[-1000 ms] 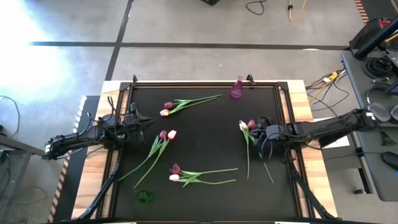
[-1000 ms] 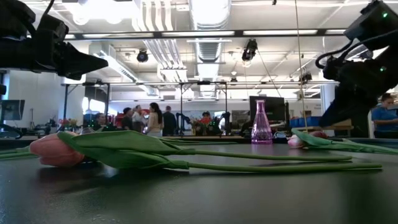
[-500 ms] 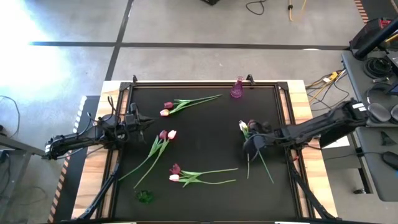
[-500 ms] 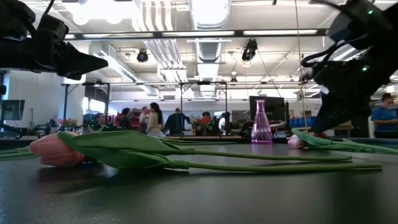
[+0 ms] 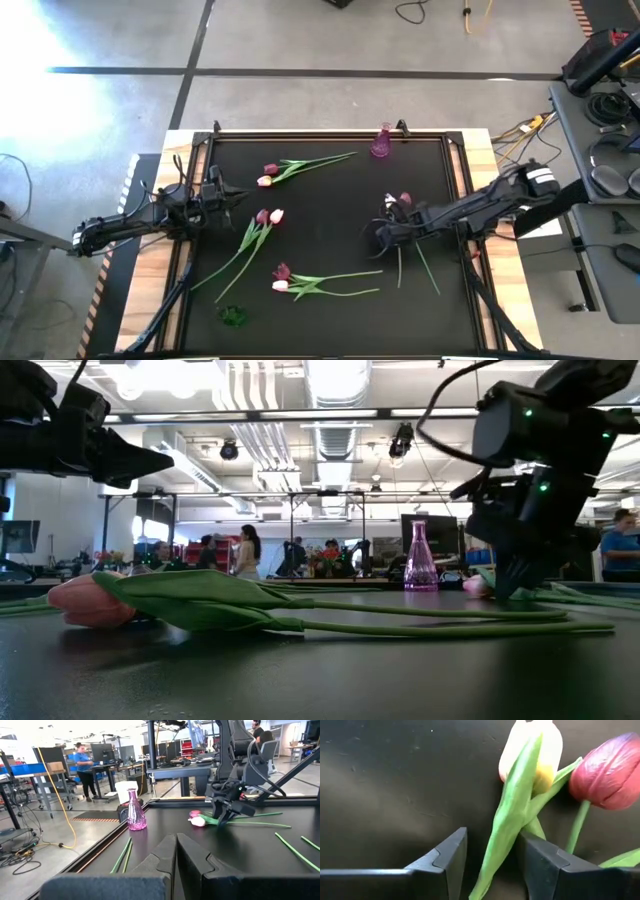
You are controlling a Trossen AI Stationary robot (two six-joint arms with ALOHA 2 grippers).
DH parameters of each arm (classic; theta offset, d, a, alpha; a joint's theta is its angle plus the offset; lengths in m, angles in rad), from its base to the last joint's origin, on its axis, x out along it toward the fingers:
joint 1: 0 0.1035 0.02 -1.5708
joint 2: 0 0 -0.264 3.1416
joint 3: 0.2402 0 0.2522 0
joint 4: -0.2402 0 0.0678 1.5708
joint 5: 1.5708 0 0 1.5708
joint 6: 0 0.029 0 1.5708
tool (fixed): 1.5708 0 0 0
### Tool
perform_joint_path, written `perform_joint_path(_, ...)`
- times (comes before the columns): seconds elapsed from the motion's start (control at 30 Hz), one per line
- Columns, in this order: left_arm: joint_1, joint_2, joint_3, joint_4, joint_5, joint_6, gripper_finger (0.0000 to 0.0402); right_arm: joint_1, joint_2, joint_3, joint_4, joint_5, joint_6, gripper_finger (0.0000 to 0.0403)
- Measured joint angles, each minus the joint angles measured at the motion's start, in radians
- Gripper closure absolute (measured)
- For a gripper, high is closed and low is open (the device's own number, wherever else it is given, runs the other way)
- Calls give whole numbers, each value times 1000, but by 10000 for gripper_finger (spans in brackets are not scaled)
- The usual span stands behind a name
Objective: Sort flowers into vase by color
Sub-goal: Put the pink flower into the violet vase
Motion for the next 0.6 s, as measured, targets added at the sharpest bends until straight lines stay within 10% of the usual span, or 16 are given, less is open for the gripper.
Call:
perform_joint_path(0.33, 0, 0, 0, 0, 0, 0, 401, -4, 30, 167, -124, -18, -90, 381)
perform_joint_path(0.6, 0, 0, 0, 0, 0, 0, 401, -36, -111, 220, -87, 175, -274, 388)
